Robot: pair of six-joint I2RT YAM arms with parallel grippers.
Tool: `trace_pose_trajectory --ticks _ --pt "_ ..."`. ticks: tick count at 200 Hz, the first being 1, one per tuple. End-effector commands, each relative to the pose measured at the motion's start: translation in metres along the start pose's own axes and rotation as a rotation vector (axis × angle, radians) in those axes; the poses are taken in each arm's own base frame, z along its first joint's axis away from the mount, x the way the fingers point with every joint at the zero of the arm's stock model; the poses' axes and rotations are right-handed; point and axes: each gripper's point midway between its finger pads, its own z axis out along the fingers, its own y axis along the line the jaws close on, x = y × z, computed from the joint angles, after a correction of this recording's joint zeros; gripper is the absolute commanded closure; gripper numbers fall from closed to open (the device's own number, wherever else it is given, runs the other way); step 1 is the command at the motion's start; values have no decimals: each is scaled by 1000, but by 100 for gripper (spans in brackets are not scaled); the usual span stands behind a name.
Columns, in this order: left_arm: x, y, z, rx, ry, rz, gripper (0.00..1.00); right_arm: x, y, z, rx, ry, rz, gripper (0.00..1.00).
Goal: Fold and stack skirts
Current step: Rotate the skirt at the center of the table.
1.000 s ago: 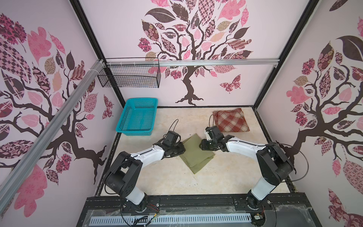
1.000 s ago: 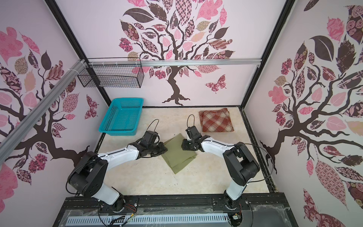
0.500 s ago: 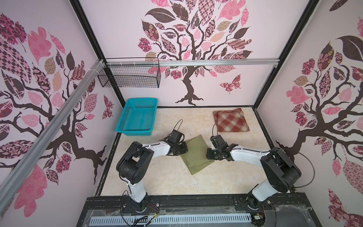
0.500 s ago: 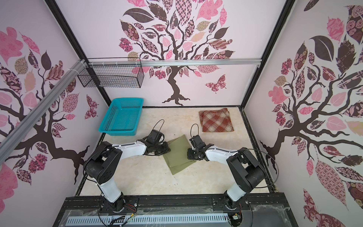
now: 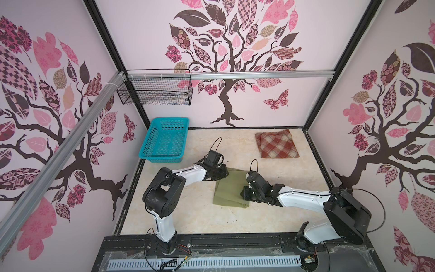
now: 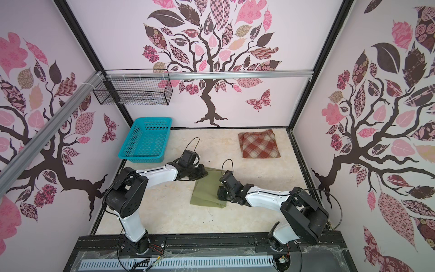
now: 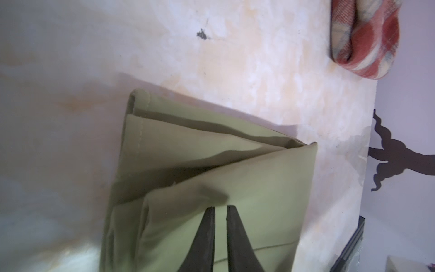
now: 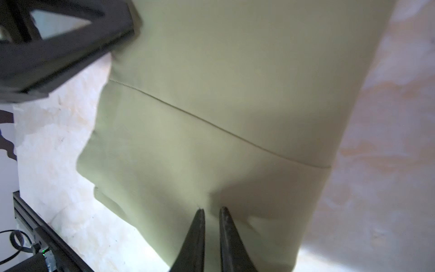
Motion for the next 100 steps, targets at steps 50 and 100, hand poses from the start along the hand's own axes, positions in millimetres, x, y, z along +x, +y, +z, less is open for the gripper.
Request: trace_pose_trajectory --ticks 50,100 --pt "54 -43 -53 70 0 18 84 -103 11 -49 -17 -160 -204 74" --pt "99 -19 -37 41 71 -52 85 -109 -13 -8 30 -83 -200 73"
